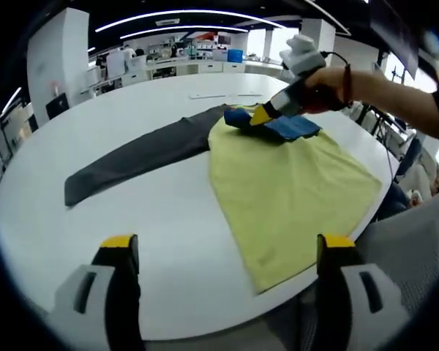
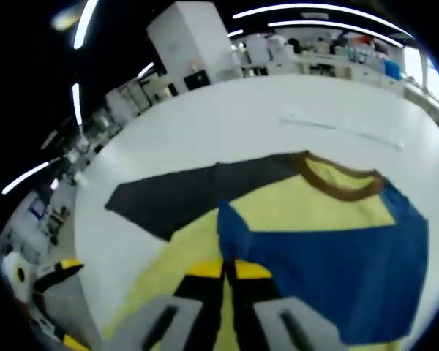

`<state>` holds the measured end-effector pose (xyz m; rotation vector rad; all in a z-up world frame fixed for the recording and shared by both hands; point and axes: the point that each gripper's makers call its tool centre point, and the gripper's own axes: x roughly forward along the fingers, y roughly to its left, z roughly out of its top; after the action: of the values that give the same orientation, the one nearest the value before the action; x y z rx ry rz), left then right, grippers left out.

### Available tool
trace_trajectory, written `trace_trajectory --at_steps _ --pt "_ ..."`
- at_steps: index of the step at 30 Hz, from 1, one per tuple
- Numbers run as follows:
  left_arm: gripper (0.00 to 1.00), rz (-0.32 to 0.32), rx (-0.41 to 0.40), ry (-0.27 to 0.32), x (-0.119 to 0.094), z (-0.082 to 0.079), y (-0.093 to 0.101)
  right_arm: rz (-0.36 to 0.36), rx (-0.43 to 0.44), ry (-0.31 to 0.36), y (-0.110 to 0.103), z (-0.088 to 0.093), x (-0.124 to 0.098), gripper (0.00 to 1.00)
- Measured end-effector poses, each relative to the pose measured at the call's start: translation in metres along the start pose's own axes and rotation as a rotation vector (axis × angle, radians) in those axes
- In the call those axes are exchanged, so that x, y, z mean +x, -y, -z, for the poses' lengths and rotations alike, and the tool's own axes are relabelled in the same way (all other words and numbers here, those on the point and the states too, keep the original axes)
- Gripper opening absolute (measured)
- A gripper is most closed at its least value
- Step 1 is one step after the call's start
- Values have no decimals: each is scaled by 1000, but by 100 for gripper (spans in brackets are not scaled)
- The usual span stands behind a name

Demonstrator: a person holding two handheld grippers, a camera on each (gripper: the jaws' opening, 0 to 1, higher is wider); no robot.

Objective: Fold the garment on the visible template until the final outline fits inside the template.

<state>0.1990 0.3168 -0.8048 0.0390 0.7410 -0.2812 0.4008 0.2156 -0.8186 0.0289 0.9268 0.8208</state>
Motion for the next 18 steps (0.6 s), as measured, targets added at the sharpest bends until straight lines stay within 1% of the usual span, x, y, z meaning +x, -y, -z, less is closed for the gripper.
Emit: trace_trajectory --at_steps 1,3,6,9,11,13,14,15,18 --pt "99 0 1 0 0 0 0 -8 16 -6 -3 3 0 0" --pt "99 2 6 4 0 -1 1 -7 2 -28 -1 11 8 0" --pt "99 -4 7 3 -1 0 -1 -20 -2 -45 -6 17 8 0" --pt "99 -7 2 6 -2 0 -2 -18 -11 -69 -4 25 10 0" --pt "99 -8 5 4 -2 1 -1 -26 -14 -75 -2 26 11 1" --pt "99 -9 6 0 -2 3 -1 -56 -15 -89 -8 28 7 2" --pt "99 -10 7 -3 -2 3 -1 -60 -26 -86 -9 28 4 3" --pt "99 -10 8 -4 -2 4 -1 -59 -38 -85 -10 28 2 3" --pt "99 -10 11 -1 -2 3 -1 -35 -78 -63 -2 21 -1 5"
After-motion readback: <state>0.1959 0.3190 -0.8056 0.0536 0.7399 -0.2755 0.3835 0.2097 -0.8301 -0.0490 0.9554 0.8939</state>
